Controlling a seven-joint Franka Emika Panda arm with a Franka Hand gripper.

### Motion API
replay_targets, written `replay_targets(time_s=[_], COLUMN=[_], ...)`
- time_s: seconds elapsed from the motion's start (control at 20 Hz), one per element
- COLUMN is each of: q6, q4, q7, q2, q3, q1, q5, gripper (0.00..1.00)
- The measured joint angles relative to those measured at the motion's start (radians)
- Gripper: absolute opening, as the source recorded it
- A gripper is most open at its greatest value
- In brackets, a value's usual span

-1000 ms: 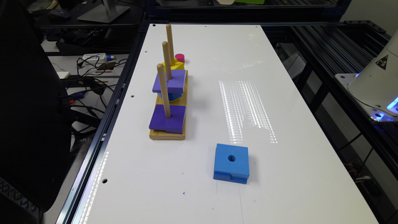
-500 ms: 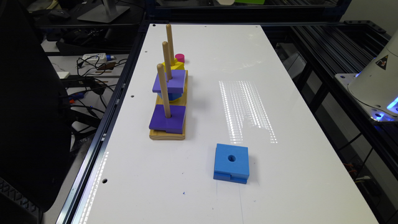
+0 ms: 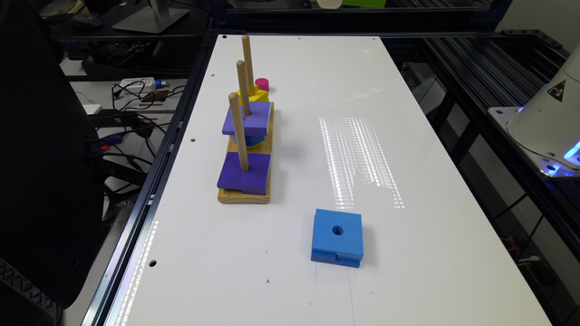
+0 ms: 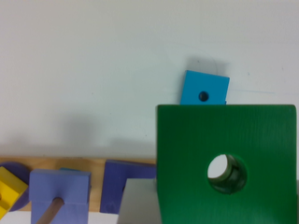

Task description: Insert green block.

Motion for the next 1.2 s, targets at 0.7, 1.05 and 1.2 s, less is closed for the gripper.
replay_targets(time_s=[0.7,1.05,1.2], q6=[0.046,0.087,0.107], q4=[-0.002,-0.002,-0.002], q7=[-0.004,-0.008,-0.008], q2=[0.048,0.088,0.108], q3=[-0.001,-0.001,-0.002], q1=[-0.012,-0.023,-0.026], q5=[-0.0111,-0.0248,-0.0318], gripper=[0.0,0.0,0.0])
